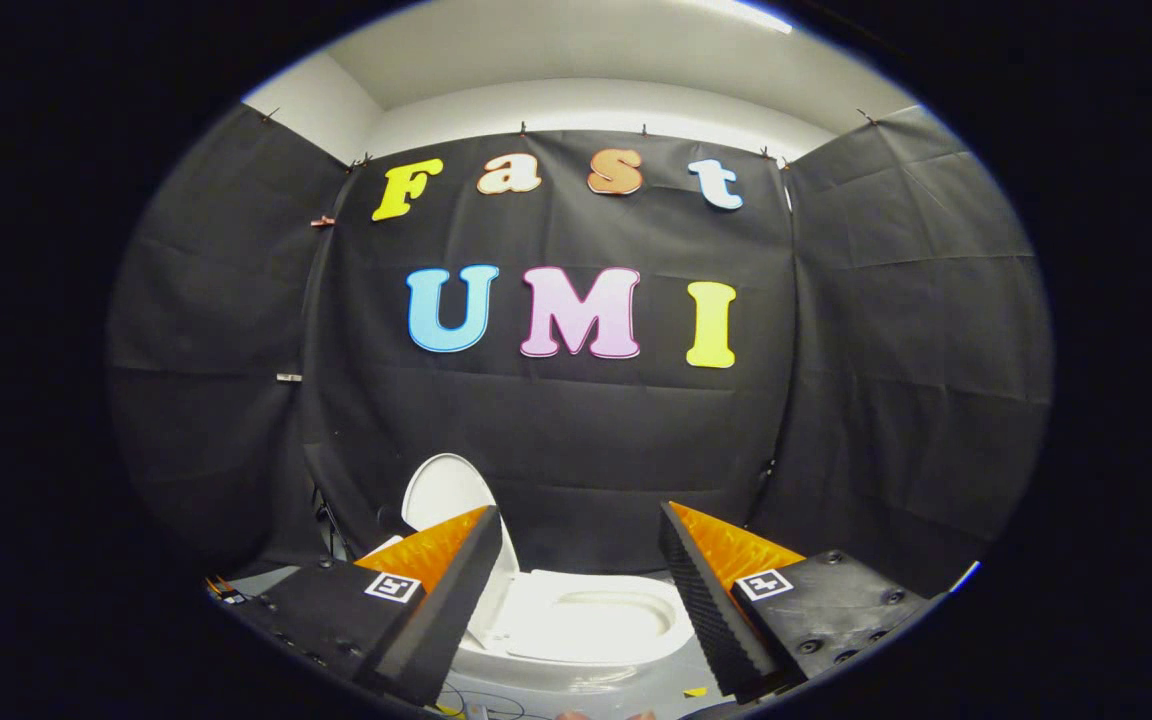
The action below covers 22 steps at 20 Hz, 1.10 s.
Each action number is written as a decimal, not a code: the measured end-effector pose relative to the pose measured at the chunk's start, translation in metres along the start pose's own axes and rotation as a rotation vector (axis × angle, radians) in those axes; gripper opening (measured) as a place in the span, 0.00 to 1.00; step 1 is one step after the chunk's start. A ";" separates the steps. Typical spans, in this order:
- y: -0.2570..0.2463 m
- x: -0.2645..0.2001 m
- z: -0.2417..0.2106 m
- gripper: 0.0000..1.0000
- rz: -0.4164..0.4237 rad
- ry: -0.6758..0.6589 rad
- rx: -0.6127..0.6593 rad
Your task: Open the toilet lid.
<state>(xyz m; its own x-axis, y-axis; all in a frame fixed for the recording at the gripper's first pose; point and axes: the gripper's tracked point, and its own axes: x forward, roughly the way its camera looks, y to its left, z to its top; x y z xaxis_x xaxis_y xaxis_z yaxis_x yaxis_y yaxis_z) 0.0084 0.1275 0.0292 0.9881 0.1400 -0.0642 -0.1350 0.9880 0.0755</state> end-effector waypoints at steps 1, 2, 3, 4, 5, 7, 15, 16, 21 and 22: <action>-0.005 -0.008 0.003 0.98 0.002 -0.003 0.006; -0.009 -0.015 0.006 0.99 0.005 -0.006 0.009; -0.015 -0.019 0.010 0.98 0.000 -0.012 0.010; -0.021 -0.023 0.013 0.98 -0.005 -0.017 0.013; -0.026 -0.028 0.013 0.98 -0.008 -0.024 0.018; -0.038 -0.036 0.013 0.98 -0.028 -0.030 0.039; -0.048 -0.045 0.010 0.99 -0.031 -0.027 0.018; -0.047 -0.047 0.011 0.99 -0.029 -0.031 0.023; -0.049 -0.047 0.016 0.98 -0.038 -0.048 0.014; -0.048 -0.047 0.016 0.98 -0.035 -0.047 0.017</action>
<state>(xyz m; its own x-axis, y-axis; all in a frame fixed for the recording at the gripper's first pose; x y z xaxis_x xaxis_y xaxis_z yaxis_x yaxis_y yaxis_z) -0.0299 0.0727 0.0445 0.9946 0.1014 -0.0201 -0.0991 0.9909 0.0911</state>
